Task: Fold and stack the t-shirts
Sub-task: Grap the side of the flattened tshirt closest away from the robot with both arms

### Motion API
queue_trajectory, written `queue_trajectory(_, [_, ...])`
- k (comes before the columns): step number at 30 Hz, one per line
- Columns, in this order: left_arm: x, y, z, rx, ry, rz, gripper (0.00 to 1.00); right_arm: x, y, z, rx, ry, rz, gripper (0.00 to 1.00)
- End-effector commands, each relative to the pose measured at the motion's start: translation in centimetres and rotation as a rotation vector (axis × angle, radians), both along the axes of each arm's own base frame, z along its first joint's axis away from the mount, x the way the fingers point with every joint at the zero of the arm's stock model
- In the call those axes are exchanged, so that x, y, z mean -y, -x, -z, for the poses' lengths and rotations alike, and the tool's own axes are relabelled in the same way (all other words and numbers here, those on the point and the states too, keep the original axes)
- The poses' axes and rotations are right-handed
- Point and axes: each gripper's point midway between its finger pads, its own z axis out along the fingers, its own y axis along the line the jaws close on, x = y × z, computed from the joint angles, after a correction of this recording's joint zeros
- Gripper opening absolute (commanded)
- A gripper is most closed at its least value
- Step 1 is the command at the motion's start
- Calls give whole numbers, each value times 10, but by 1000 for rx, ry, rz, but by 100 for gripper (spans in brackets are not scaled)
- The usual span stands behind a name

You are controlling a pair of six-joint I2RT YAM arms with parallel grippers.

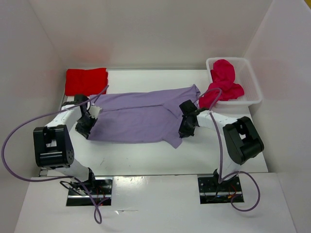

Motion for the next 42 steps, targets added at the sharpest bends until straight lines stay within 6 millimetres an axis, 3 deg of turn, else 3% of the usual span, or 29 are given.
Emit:
queue_trajectory(1, [-14, 8, -11, 0, -60, 8, 0, 5, 6, 2, -5, 29, 20, 0])
queue_trajectory(6, [-9, 3, -15, 16, -31, 12, 0, 3, 41, -25, -26, 56, 19, 0])
queue_trajectory(11, [-5, -6, -16, 30, -1, 17, 0, -25, 94, -45, -79, 100, -101, 0])
queue_trajectory(12, [-4, -5, -14, 22, 1, 17, 0, -31, 94, -52, -72, 115, -127, 0])
queue_trajectory(13, [-5, -9, -17, 32, -1, 17, 0, -29, 101, -46, -114, 170, -147, 0])
queue_trajectory(15, [-3, -8, -14, 25, 9, 19, 0, -43, 90, -50, -107, 200, -235, 0])
queue_trajectory(16, [-3, -8, -14, 25, 9, 19, 0, -43, 85, -37, -147, 263, -262, 0])
queue_trajectory(17, [0, -9, -14, 24, 10, 31, 0, -61, 66, -45, -93, 261, -290, 4])
queue_trajectory(18, [-1, -12, -17, 33, 8, 31, 0, -67, 61, -44, -98, 279, -349, 11])
queue_trajectory(19, [2, -15, -17, 42, 7, 43, 0, -70, 59, -30, -132, 332, -381, 27])
queue_trajectory(20, [2, -15, -17, 43, 7, 43, 0, -84, 47, -35, -103, 313, -394, 54])
queue_trajectory(23, [8, -16, -17, 43, 7, 63, 0, -90, 42, -36, -80, 316, -410, 73])
queue_trajectory(25, [10, -16, -15, 33, 9, 74, 0, -89, 41, -44, -40, 292, -386, 73])
queue_trajectory(28, [12, -16, -12, 23, 3, 72, 0, -83, 44, -74, 64, 213, -312, 75])
queue_trajectory(29, [12, -16, -12, 23, 2, 73, 0, -76, 52, -90, 105, 149, -234, 75])
queue_trajectory(31, [9, -18, -13, 31, -11, 71, 0, -66, 70, -97, 95, 78, -142, 71])
queue_trajectory(32, [9, -18, -13, 31, -11, 71, 0, -51, 88, -80, 27, 71, -54, 71])
queue_trajectory(33, [9, -18, -13, 31, -11, 71, 0, -44, 99, -82, 12, 28, -18, 70])
queue_trajectory(34, [8, -18, -13, 29, -21, 69, 0, -30, 123, -62, -76, 45, 6, 70])
queue_trajectory(37, [5, -17, -13, 29, -21, 58, 0, -14, 146, -45, -148, 46, 123, 72])
queue_trajectory(40, [3, -15, -16, 31, -20, 40, 0, -3, 134, -44, -79, 39, 221, 75])
queue_trajectory(42, [3, -12, -16, 33, -21, 40, 0, 18, 124, -32, -84, 70, 279, 76])
